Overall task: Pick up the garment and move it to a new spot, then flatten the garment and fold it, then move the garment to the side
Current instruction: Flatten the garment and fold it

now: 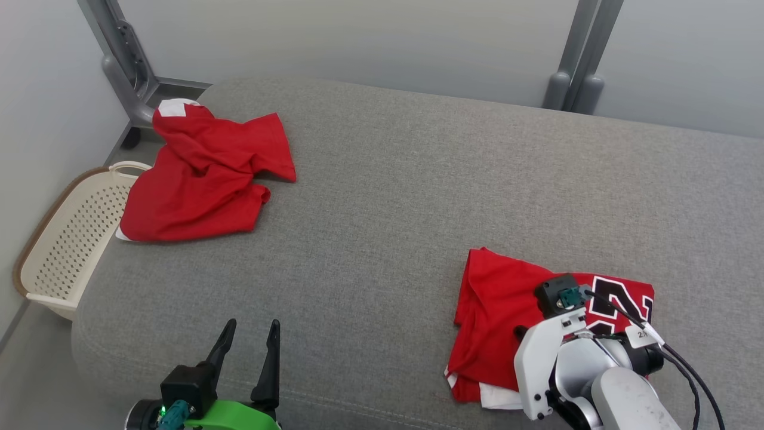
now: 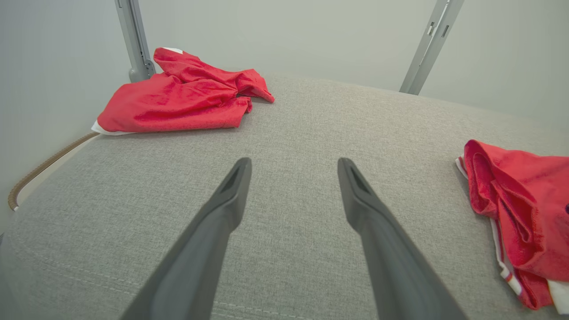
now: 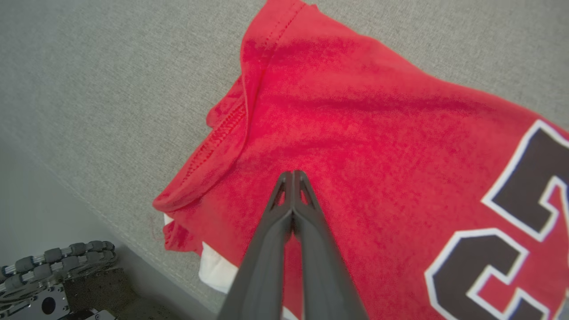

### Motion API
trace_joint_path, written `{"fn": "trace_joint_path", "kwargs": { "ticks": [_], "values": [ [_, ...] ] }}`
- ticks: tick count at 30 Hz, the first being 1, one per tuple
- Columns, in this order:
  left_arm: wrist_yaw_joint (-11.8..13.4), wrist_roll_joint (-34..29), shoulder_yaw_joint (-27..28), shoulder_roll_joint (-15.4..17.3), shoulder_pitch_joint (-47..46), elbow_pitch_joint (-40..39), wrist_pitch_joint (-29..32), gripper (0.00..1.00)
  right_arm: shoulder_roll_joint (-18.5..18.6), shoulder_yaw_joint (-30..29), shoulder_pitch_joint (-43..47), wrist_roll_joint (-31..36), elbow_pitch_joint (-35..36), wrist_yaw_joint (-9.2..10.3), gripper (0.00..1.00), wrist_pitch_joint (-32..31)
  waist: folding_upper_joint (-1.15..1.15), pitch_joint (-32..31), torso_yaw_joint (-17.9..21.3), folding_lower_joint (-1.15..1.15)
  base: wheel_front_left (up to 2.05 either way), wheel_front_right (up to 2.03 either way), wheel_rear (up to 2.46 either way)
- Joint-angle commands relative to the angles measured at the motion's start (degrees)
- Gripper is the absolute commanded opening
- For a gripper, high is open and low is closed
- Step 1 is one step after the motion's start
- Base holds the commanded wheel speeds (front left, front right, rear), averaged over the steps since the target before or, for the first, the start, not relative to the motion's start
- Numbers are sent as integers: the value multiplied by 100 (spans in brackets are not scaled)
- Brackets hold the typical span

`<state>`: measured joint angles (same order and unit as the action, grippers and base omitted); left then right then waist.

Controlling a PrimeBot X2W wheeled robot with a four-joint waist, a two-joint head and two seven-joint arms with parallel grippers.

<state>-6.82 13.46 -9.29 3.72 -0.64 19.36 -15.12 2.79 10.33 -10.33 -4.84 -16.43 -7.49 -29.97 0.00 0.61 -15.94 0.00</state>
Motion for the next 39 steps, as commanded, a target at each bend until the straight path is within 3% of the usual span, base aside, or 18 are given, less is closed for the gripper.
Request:
{"fn": "trace_joint_path", "kwargs": {
  "ticks": [1, 9, 17, 28, 34, 39],
  "values": [
    [-8, -11, -1, 1, -40, 19, -3, 100, 21, 16, 135, 43, 89, 0, 0, -30, 0, 3, -10, 0, 0, 0, 0],
    [-24, -15, -73, -7, -110, 49, -3, 100, 22, 148, 211, 61, -17, 0, 0, 186, 0, 67, -135, 0, 0, 0, 0],
    [-33, 16, -124, -17, -105, 85, -3, 100, 21, 248, -77, -37, -576, 0, 0, 536, 0, 170, -361, 0, 0, 0, 0],
    [-44, 36, -170, -32, -85, 147, -3, 100, 22, 1009, -489, -556, -1087, 0, 0, 772, 0, 140, -571, 0, 0, 0, 0],
    [-43, 41, -127, -33, -94, 147, -3, 100, 24, 1483, -690, -1002, -1077, 0, 0, 866, 0, 119, -585, 0, 0, 0, 0],
    [-3, 28, -60, -10, -24, 117, -3, 100, 24, 1478, -878, -1088, -882, 0, 0, 824, 0, 60, -477, 0, 0, 0, 0]
  ]
}}
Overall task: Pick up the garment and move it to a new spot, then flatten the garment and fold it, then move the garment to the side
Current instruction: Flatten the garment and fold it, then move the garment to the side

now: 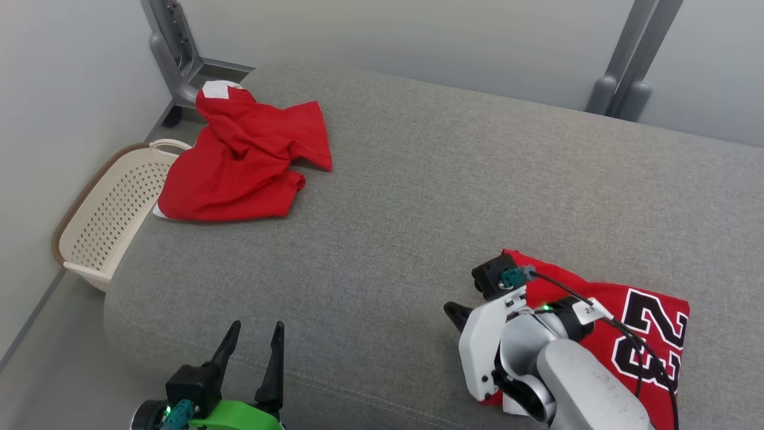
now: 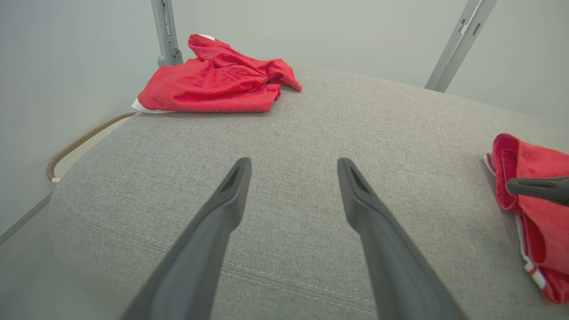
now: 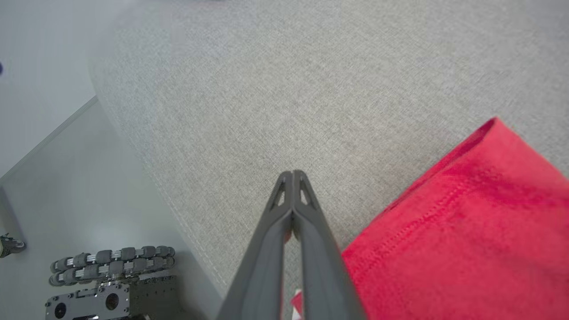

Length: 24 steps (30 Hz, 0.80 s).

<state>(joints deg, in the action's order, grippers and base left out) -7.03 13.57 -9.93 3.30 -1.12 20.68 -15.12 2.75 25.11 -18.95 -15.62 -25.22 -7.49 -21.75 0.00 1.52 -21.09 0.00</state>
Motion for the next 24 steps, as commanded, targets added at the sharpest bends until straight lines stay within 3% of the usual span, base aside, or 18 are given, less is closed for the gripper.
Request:
{"fn": "trace_joint_path", "kwargs": {
  "ticks": [1, 7, 8, 9, 10, 20, 24],
  "values": [
    [22, 13, 16, 34, 41, -24, -3, 100, 27, -55, -45, 4, 76, 0, 0, -35, 0, -53, 74, 0, 0, 0, 0],
    [31, -32, 56, 48, 106, -74, -3, 100, 31, -739, 131, 376, 813, 1, 0, -384, 0, -181, 335, 0, 0, 0, 0],
    [33, -38, 65, 48, 114, -83, -3, 100, 28, -901, 230, 487, 974, 0, 26, -469, 0, -196, 376, 0, 0, 0, 0],
    [34, -41, 68, 51, 126, -90, -3, 100, 26, -1065, 336, 570, 1120, 0, 79, -568, 0, -209, 421, 0, 0, 0, 0],
    [36, -45, 75, 56, 136, -97, -3, 100, 27, -1272, 455, 683, 1278, 1, 100, -691, 0, -219, 465, 0, 0, 0, 0],
    [36, -50, 125, 81, 100, -149, -3, 100, 23, -3122, 1659, 1192, 2930, 0, 100, -1659, 0, -169, 965, 0, 0, 0, 0],
    [24, -56, 110, 83, 48, -157, -3, 100, 23, -3410, 1777, 1187, 3053, 0, 100, -1757, 0, -111, 1080, 0, 0, 0, 0]
  ]
}}
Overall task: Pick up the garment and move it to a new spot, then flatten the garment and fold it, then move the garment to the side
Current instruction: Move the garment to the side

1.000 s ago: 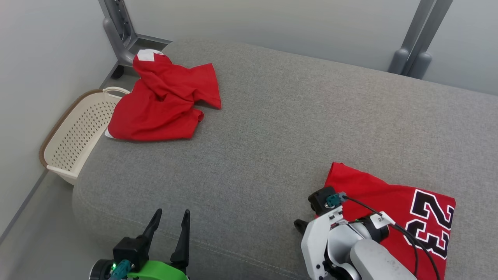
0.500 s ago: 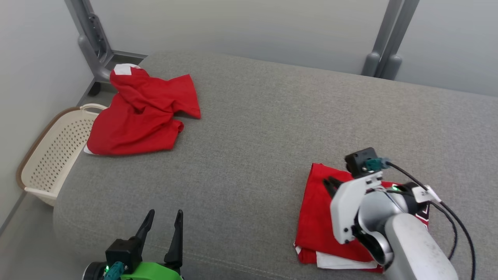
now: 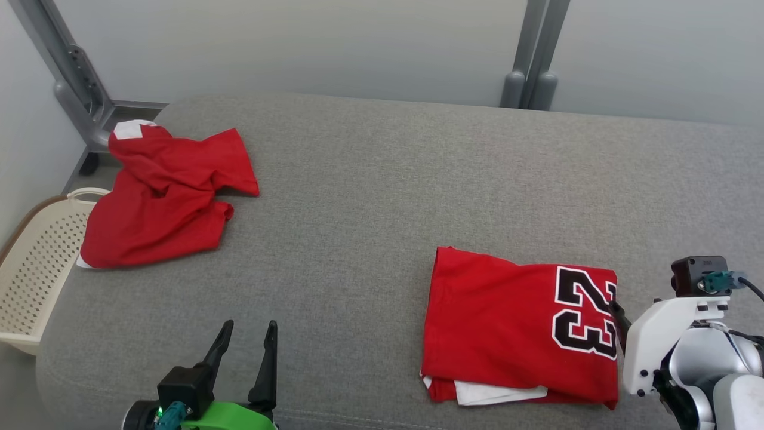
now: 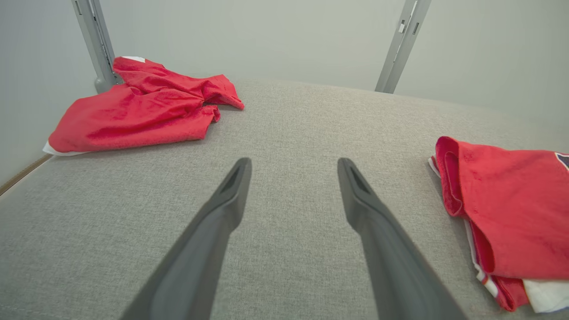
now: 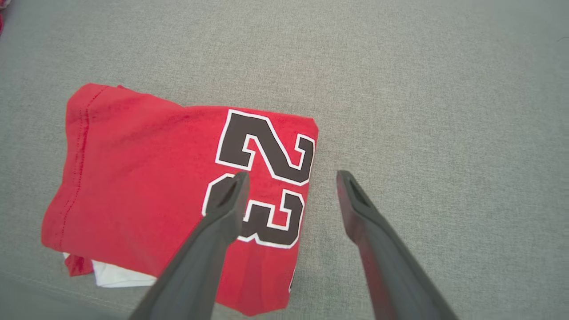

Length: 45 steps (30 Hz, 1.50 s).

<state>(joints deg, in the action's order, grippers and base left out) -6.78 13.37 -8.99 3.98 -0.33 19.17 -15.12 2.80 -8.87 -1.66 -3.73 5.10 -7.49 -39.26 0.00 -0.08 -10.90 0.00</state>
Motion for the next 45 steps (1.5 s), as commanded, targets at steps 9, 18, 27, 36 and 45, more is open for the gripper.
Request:
{"fn": "trace_joint_path", "kwargs": {
  "ticks": [9, 18, 27, 36, 45],
  "values": [
    [-27, -58, -66, 40, -201, 0, -3, 100, 19, -353, -150, -163, -636, 0, 100, 221, 0, 280, 81, 0, 0, 0, 0],
    [-35, -62, -96, 111, -274, 22, -3, 100, 21, -335, -413, -351, -1563, 0, 100, 585, 0, 414, -13, 0, 0, 0, 0],
    [-49, -57, -170, 132, -268, 72, -3, 100, 14, -173, -668, -647, -2476, -1, 100, 854, 0, 384, -163, 0, 0, 0, 0],
    [-49, -27, -195, 153, -170, 94, -3, 100, 14, -242, -884, -500, -3113, 1, 0, 1056, 0, 303, -291, 0, 0, 0, 0],
    [6, -17, -223, 115, -221, 8, -3, 100, 24, -143, -1534, 259, -3181, 0, 0, 1215, 0, 398, -103, 0, 0, 0, 0]
  ]
}}
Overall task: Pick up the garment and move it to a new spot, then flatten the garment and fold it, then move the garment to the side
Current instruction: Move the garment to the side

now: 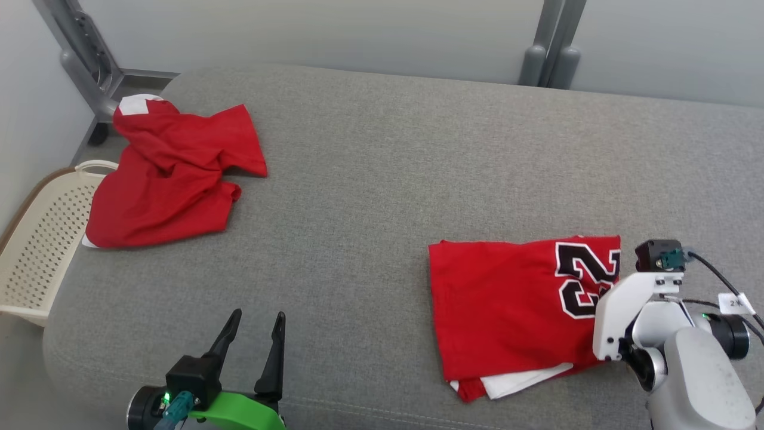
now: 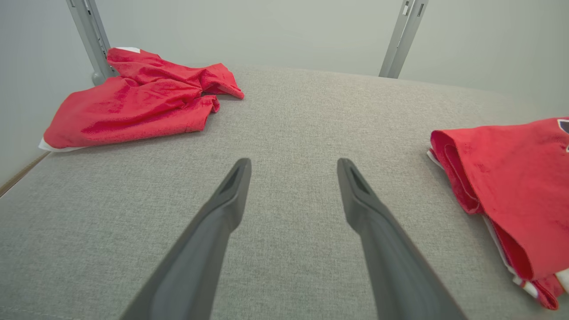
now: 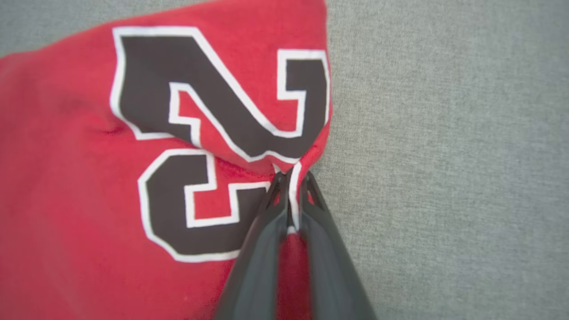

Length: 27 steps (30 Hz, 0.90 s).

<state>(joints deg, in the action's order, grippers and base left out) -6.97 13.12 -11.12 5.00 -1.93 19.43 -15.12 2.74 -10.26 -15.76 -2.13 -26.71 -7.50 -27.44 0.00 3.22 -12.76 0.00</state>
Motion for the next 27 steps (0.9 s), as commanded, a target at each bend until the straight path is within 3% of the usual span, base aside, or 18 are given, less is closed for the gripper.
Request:
{"fn": "trace_joint_path", "kwargs": {
  "ticks": [1, 6, 15, 27],
  "values": [
    [22, 5, -22, 3, -101, -35, -3, 100, 29, 10, -247, 209, -19, 2, 0, 52, 0, 109, 134, 0, 0, 0, 0],
    [17, -18, -41, -20, -257, -175, -3, 100, 64, 65, -1028, 611, -213, 2, 0, 185, 0, 456, 486, 0, 0, 0, 0],
    [-19, -208, -206, 25, -540, -558, -3, 100, 459, 134, -2133, 798, -927, 4, 0, 641, 0, 1031, 1034, 0, 0, 0, 0],
    [-48, -516, -892, 232, -1104, -1103, -3, 100, 984, -852, -3236, 1141, -1874, 5, 0, 1491, 0, 1723, 1505, 0, 0, 0, 0]
  ]
}}
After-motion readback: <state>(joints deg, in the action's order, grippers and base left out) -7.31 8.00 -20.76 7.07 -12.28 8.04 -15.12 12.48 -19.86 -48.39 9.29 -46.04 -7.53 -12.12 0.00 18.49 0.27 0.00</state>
